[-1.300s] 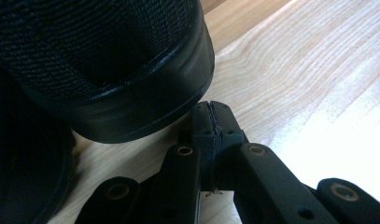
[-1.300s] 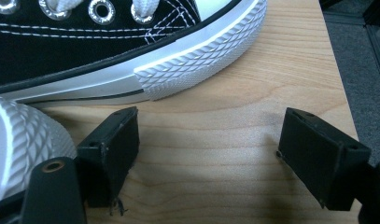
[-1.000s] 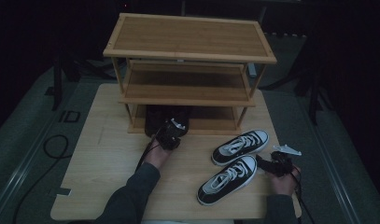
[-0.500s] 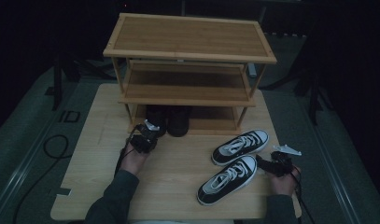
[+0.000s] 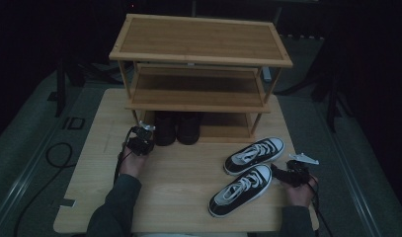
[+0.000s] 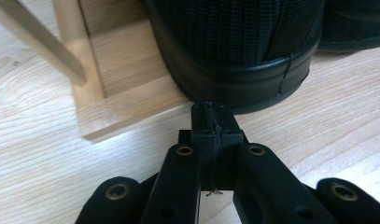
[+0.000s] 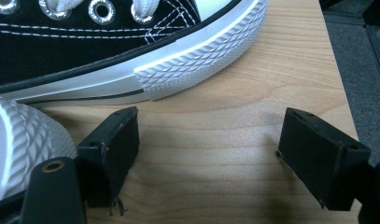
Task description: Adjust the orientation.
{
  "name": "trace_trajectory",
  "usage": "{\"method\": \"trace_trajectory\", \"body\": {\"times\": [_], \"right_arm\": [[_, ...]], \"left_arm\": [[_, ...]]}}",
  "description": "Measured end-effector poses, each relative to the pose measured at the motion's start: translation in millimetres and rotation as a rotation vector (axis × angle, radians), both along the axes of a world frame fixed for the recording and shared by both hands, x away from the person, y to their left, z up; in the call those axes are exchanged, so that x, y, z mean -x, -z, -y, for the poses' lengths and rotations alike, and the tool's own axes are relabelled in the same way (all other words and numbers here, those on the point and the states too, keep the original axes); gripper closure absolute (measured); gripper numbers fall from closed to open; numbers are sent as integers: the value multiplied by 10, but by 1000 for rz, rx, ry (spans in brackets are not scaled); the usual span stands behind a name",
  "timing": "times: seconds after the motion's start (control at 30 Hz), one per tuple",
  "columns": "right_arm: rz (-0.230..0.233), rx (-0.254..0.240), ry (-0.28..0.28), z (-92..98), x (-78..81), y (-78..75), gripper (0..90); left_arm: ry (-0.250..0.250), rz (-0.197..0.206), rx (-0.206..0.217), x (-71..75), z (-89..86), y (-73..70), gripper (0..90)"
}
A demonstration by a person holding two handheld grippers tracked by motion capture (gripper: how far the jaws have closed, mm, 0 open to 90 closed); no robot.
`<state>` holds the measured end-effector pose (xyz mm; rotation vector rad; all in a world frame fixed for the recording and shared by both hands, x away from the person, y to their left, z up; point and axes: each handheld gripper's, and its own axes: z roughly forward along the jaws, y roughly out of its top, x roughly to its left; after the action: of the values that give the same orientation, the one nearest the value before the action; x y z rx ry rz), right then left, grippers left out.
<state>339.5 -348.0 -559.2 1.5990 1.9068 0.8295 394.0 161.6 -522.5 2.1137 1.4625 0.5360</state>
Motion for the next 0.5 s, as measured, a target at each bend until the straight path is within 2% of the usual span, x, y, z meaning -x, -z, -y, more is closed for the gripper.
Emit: {"method": "trace_trajectory", "body": {"times": [0.07,0.33,0.5], "right_arm": [[0,0,0,0,0,0,202],[0,0,0,0,0,0,202],[0,0,0,0,0,0,202]], "left_arm": [[0,-1,-9,-16,31,3,898],[1,2,2,-38,92,12,899],[5,18,16,21,122,-18,892]]}}
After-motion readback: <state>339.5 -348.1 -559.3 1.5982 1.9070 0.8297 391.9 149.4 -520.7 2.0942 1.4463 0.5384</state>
